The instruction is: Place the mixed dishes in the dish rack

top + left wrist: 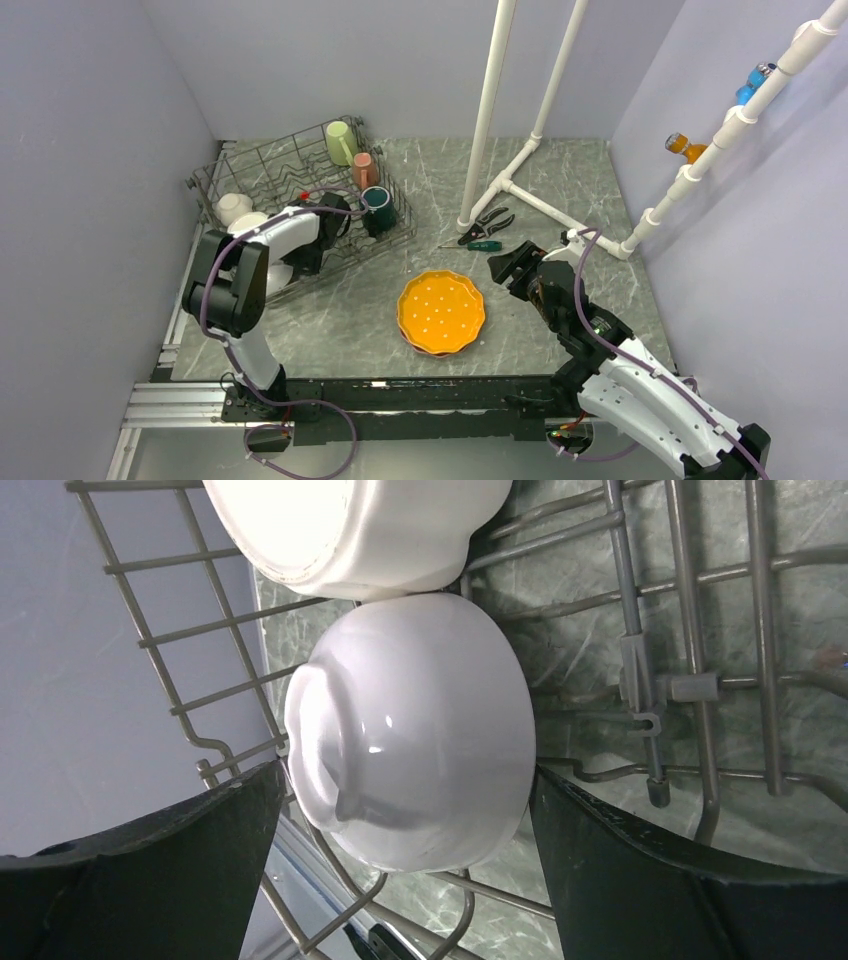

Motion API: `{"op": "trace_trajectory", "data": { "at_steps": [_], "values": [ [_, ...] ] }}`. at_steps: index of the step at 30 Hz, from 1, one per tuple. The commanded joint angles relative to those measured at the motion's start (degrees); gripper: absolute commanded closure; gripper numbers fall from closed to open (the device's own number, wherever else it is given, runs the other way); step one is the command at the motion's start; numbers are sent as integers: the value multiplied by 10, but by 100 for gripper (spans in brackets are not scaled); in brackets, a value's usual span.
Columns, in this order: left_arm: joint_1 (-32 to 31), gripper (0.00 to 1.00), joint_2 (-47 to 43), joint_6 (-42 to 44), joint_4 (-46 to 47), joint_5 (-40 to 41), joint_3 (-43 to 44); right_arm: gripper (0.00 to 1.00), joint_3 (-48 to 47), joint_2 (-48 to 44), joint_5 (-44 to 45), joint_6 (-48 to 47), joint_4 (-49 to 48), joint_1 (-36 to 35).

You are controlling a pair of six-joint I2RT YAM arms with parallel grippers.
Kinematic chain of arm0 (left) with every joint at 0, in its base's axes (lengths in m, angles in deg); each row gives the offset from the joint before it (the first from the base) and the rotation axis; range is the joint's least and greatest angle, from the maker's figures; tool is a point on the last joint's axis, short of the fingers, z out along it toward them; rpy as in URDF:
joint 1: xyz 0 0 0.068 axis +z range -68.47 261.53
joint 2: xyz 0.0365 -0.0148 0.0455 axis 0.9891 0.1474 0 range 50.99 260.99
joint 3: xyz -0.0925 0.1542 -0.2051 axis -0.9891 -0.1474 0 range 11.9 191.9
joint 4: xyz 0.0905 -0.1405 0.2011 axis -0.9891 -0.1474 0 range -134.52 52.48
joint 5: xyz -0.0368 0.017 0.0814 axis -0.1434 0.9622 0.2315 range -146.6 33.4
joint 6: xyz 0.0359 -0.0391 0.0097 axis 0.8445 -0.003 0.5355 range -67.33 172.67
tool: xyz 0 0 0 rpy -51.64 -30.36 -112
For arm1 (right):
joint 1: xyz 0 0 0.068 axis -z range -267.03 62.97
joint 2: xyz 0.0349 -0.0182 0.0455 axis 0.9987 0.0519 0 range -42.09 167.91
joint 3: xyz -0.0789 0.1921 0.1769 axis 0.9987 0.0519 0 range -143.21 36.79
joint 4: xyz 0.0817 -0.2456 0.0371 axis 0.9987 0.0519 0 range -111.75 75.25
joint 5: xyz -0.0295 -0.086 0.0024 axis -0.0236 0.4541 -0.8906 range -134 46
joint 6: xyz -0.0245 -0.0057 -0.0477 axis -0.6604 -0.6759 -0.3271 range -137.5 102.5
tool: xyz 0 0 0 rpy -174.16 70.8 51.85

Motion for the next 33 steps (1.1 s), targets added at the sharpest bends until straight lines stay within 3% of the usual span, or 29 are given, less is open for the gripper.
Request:
{"op": "trace_trajectory", "data": {
  "at_steps": [1, 8, 15, 20, 33],
  "values": [
    [-4, 5, 17, 11, -16, 42, 33, 30, -1, 1, 3, 2, -32, 2],
    [-4, 21, 31, 22, -7, 46, 35, 30, 5, -1, 6, 3, -38, 1],
    [-11, 45, 37, 24, -12, 45, 36, 30, 4, 7, 4, 1, -45, 1],
    [-30, 55, 16, 16, -40, 58, 55, 30, 4, 7, 6, 1, -47, 1],
    [-62, 58, 27, 23, -45, 39, 136, 30, 1, 14, 7, 0, -45, 1]
  ]
}}
